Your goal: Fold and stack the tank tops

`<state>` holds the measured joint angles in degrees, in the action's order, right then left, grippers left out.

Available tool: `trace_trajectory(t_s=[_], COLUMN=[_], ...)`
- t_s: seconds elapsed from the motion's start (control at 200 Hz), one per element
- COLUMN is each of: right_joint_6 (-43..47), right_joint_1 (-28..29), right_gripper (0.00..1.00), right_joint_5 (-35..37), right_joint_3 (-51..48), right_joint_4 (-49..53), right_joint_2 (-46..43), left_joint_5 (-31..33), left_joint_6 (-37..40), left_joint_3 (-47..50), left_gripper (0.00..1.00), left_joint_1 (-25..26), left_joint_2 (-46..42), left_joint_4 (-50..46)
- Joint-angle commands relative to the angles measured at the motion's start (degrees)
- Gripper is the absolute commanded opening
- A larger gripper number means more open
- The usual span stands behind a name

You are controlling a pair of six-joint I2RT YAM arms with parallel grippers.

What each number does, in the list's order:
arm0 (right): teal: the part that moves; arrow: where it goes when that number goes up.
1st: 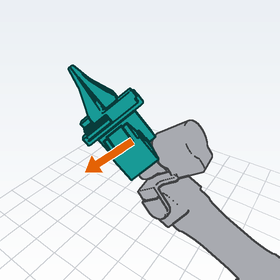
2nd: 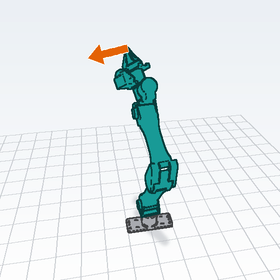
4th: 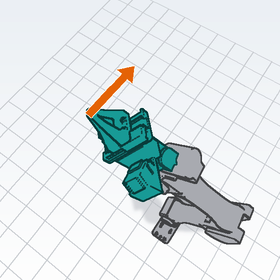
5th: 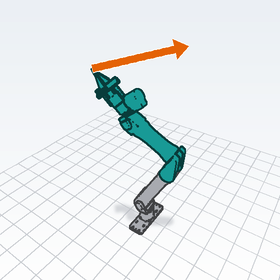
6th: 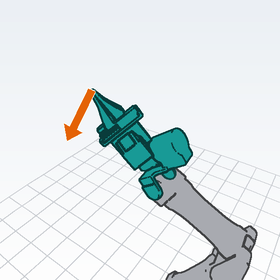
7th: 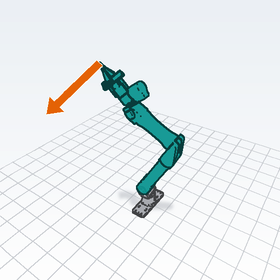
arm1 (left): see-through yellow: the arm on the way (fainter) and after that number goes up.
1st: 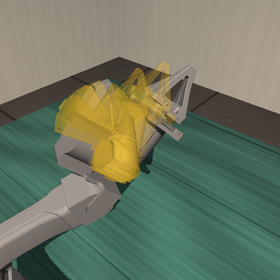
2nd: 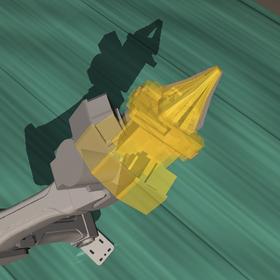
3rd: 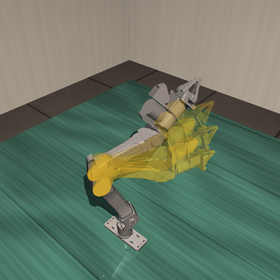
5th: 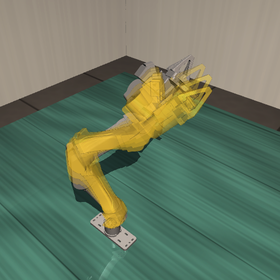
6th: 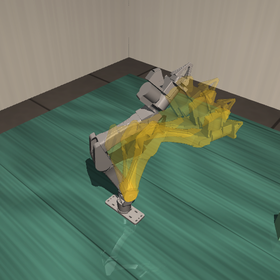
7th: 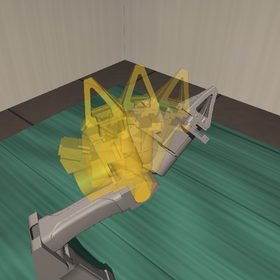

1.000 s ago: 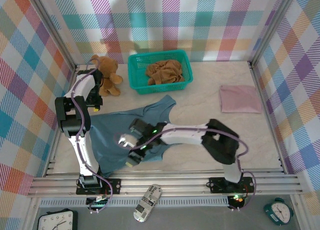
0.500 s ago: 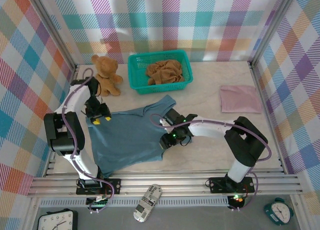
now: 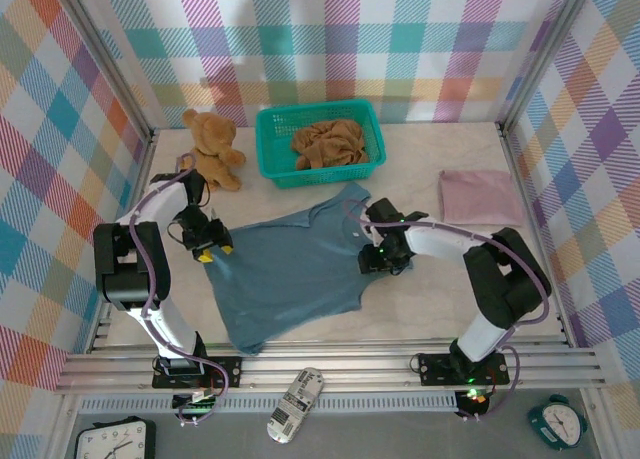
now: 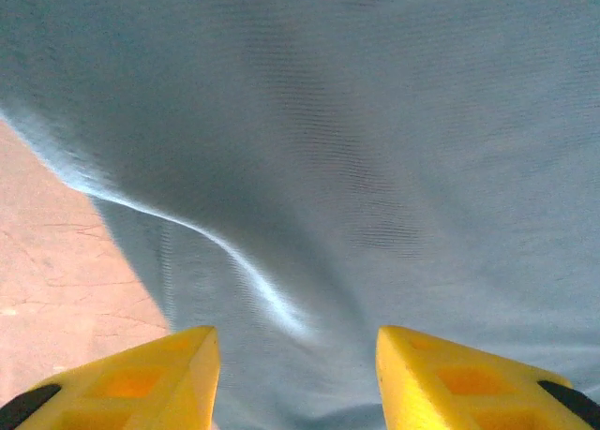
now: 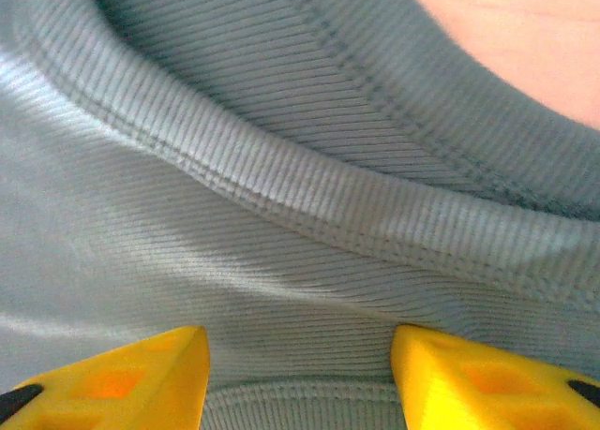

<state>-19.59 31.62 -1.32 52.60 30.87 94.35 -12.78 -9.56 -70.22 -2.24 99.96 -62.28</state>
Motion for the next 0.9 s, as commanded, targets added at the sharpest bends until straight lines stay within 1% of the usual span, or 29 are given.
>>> trace_trajectory(t_s=[0.0, 0.11, 0.18, 0.305, 0.37, 0.42, 0.49, 0.59, 0.715, 0.78, 0.82, 0.895], right_joint_6=[-3.22, -0.49, 2.53, 6.15, 7.99, 9.39, 9.17, 7.0, 5.58, 5.98, 6.36, 7.72], right_joint_1=[-3.13, -3.2, -3.06, -1.19, 0.82, 2.42, 2.78, 2.75, 2.77, 2.8, 2.74, 2.75], right_gripper=[0.56, 0.56, 0.57, 0.57, 0.58, 0.58, 0.58, 0.58, 0.57, 0.57, 0.57, 0.57], right_joint_5=[3.16, 2.49, 2.32, -2.28, -3.16, -2.37, -1.5, -0.81, -0.57, -0.52, -0.52, -2.24], right_joint_3=[-2.67, -2.13, -1.12, -1.96, -1.52, -0.74, 0.3, -0.22, -0.15, 0.12, 0.29, 0.31], right_joint_4=[6.31, 6.22, 5.87, -1.13, -3.77, -4.57, -4.24, -5.86, -5.8, -5.59, -5.71, -6.73], right_joint_2=[-1.94, -4.93, -7.2, -11.98, -11.81, -10.75, -8.39, -5.81, -2.11, -0.77, -0.57, -1.32], left_joint_5=[-3.26, -3.84, -2.85, -1.45, 1.24, 3.64, 7.31, 12.6, 20.3, 23.51, 23.9, 22.16], left_joint_6=[-2.17, -3.82, -4.46, -4.88, -3.58, -2.4, -1.07, -0.08, 2.08, 3.24, 3.49, 3.37], left_joint_3=[2.52, 4.31, 5.0, 4.79, 3.96, 3.46, 2.02, -0.15, -3.56, -5.51, -6.83, -7.95], left_gripper=[0.47, 0.47, 0.46, 0.42, 0.38, 0.35, 0.32, 0.31, 0.33, 0.41, 0.44, 0.47], left_joint_1=[2.01, 3.76, 3.95, 3.95, 3.94, 3.83, 3.82, 3.74, 3.73, 3.73, 3.73, 3.82], left_joint_2=[-0.13, 0.72, 1.91, 2.22, 3.76, 5.21, 7.17, 8.65, 11.25, 12.36, 12.34, 11.06], left_joint_4=[3.31, 6.4, 8.0, 10.05, 9.11, 8.53, 7.83, 7.03, 4.2, 2.98, 2.48, 2.22])
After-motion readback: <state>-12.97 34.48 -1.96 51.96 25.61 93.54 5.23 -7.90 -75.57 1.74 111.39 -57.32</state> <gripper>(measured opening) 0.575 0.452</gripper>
